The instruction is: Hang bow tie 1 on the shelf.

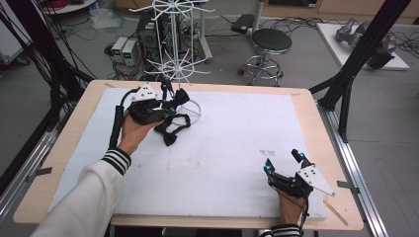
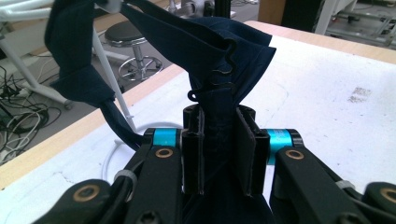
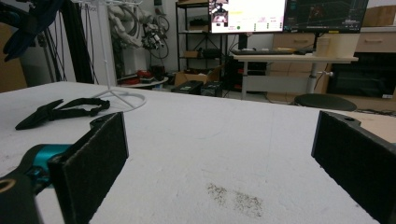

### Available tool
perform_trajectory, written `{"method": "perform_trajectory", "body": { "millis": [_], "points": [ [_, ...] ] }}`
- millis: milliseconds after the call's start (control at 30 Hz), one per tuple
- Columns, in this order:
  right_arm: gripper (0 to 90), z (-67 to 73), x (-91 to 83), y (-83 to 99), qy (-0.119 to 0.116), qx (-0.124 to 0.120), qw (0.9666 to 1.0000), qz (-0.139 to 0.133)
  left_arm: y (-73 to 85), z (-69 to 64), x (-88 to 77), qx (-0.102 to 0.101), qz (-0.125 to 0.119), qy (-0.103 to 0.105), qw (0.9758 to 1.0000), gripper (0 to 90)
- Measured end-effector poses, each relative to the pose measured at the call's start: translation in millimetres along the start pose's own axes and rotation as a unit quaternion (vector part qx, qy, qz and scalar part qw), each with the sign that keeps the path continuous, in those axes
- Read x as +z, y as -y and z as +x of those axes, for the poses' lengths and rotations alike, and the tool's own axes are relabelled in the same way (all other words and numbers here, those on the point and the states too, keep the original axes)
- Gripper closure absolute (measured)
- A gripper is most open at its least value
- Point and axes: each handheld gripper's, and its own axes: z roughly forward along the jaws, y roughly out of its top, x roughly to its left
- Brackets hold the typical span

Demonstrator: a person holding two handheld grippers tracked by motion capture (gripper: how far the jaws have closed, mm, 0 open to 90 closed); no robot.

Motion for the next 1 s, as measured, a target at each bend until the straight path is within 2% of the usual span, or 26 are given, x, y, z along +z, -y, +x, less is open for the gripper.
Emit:
{"method": "perform_trajectory", "body": {
  "millis": [67, 167, 200, 367, 533, 700, 900, 1000],
  "points": [
    [3.0, -0.1, 0.2, 0.0, 0.0, 0.0, 1.0, 0.001, 1.6, 0.4, 0.3, -0.005, 0.001, -0.004, 1.0, 64.1],
    [3.0, 0.0, 0.2, 0.1, 0.001, -0.002, 1.0, 0.0, 3.2, 0.5, 0.0, -0.01, 0.0, -0.018, 0.9998, 39.5],
    [3.0, 0.0, 0.2, 0.1, 0.001, -0.002, 1.0, -0.001, 3.3, 0.5, -1.3, -0.011, -0.005, -0.018, 0.9998, 34.2],
    [3.0, -0.2, 0.3, 0.0, 0.001, -0.001, 1.0, 0.001, 3.1, 1.6, -8.3, -0.013, -0.015, -0.012, 0.9997, 18.8],
    [3.0, 0.3, 0.7, 0.0, 0.001, -0.002, 1.0, 0.001, 5.9, -0.8, -20.8, -0.014, -0.048, -0.002, 0.9988, 13.2],
    [3.0, 1.1, 0.0, 0.0, 0.002, -0.002, 1.0, 0.003, 12.0, -2.0, -42.5, -0.005, -0.073, 0.011, 0.9973, 13.2],
    [3.0, 1.5, 0.1, 0.1, 0.003, -0.005, 1.0, 0.001, 29.4, 1.3, -71.4, -0.015, -0.101, -0.006, 0.9948, 13.3],
    [3.0, 1.3, 0.2, 0.0, 0.002, -0.006, 1.0, 0.001, 40.4, 2.7, -82.7, -0.014, -0.113, -0.017, 0.9933, 13.2]
  ]
}}
